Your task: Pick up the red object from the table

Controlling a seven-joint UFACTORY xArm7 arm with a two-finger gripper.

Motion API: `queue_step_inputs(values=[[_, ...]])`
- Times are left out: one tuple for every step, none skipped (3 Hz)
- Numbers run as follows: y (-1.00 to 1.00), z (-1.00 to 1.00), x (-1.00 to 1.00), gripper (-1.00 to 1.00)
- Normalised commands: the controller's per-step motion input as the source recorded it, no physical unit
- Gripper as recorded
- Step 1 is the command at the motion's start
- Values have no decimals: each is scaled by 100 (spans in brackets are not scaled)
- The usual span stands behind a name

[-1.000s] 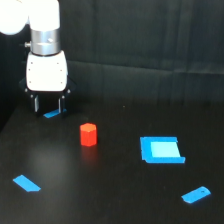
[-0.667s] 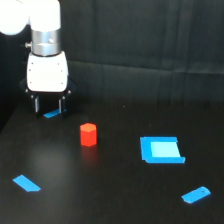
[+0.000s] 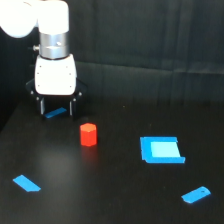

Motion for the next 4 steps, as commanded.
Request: queue_step_inputs(values=[[-44,-1,78,100],[-42,19,90,97],[-59,17,72,98],[-72,23,37,100]])
